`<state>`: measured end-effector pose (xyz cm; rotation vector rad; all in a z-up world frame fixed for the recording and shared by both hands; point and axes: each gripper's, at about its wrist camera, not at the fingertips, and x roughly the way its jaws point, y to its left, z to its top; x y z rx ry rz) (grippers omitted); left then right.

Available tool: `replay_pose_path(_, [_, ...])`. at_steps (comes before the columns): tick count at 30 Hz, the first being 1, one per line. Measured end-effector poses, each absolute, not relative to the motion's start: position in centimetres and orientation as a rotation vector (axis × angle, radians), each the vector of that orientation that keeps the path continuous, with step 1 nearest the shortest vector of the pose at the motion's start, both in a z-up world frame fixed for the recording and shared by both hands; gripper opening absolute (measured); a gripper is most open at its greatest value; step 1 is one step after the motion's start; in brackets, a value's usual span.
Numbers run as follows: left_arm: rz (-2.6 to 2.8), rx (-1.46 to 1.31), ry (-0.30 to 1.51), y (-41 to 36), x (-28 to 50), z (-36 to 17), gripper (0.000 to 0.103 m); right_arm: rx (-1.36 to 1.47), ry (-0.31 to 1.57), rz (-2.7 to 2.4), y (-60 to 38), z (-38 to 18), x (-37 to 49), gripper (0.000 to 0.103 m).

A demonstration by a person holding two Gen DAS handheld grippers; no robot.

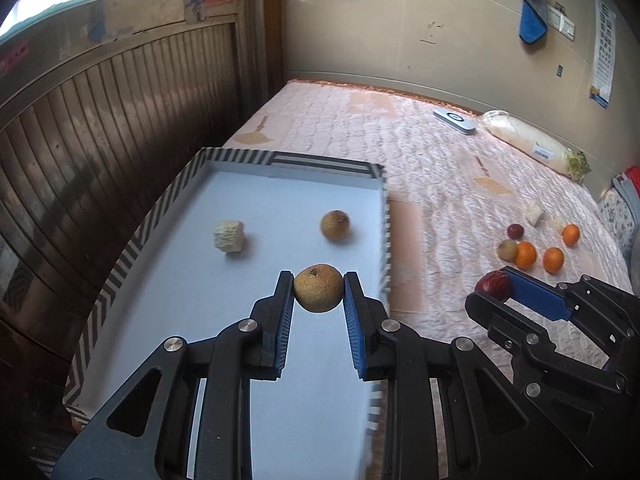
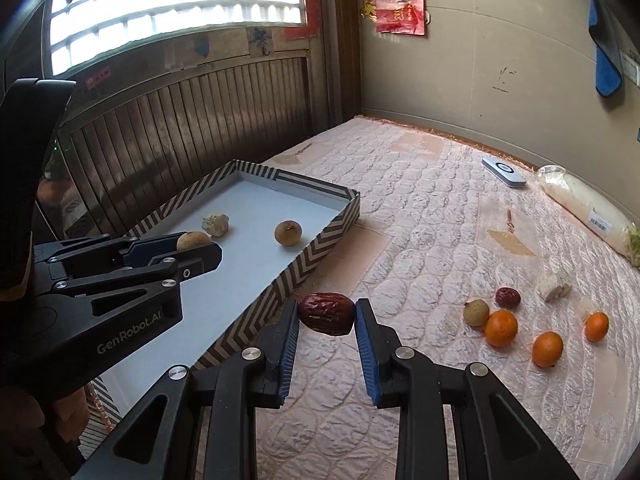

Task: Organize fruits
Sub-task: 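Carry the pear and the date into the tray and open both tools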

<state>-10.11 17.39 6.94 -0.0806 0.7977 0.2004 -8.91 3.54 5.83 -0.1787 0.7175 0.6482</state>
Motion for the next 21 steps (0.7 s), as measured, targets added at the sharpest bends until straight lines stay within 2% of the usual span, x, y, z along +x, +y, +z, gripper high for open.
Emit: replay_pose_path(21, [0.307, -0.222, 0.938, 25.9, -8.7, 3.3, 0.024, -0.334, 0.799, 0.841, 14.5, 3.1, -6.4, 0.027])
